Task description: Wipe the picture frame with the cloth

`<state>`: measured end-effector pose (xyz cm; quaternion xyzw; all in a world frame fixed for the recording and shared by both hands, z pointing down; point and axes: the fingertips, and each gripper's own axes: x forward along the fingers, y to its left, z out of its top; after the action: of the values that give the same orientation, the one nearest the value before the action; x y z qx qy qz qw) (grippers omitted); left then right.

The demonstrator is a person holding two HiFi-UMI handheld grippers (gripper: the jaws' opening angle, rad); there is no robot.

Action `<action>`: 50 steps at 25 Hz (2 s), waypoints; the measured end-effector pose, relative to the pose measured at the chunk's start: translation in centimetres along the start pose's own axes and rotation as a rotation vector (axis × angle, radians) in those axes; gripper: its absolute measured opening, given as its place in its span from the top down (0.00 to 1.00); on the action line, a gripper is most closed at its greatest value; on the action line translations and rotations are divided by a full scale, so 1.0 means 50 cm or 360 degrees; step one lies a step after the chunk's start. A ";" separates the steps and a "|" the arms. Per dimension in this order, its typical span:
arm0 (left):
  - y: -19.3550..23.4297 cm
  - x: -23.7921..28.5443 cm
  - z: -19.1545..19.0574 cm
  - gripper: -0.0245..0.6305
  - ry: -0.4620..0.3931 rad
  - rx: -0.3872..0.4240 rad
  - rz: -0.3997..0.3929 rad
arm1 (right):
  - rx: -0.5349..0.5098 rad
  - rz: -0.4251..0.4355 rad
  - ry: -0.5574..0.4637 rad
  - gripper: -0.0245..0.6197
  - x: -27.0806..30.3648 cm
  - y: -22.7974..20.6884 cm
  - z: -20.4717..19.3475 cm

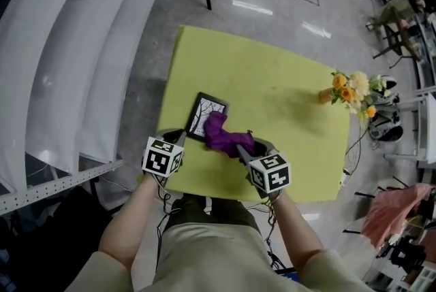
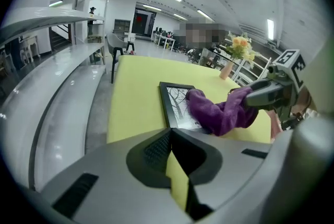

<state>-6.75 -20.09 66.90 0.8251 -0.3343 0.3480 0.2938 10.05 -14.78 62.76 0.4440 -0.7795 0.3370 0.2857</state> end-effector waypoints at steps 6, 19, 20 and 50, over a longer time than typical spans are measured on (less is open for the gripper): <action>-0.005 -0.085 0.082 0.95 -0.0160 0.0010 0.0051 | 0.0086 -0.0057 -0.0285 0.79 -0.137 -0.012 0.095; -0.123 -0.416 0.398 0.95 -0.0843 0.0299 0.0090 | -0.0009 -0.0061 -0.1053 0.80 -0.450 0.056 0.380; -0.132 -0.444 0.417 0.95 -0.0898 0.0332 0.0110 | -0.0045 -0.0067 -0.1101 0.80 -0.472 0.066 0.396; -0.238 -0.620 0.473 0.95 -0.1240 0.0592 0.0307 | -0.0284 -0.0145 -0.1255 0.79 -0.618 0.132 0.408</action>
<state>-5.39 -19.13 26.14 0.8986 -0.4273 0.0909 -0.0414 14.89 -12.75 25.52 0.5466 -0.8351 0.0589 0.0168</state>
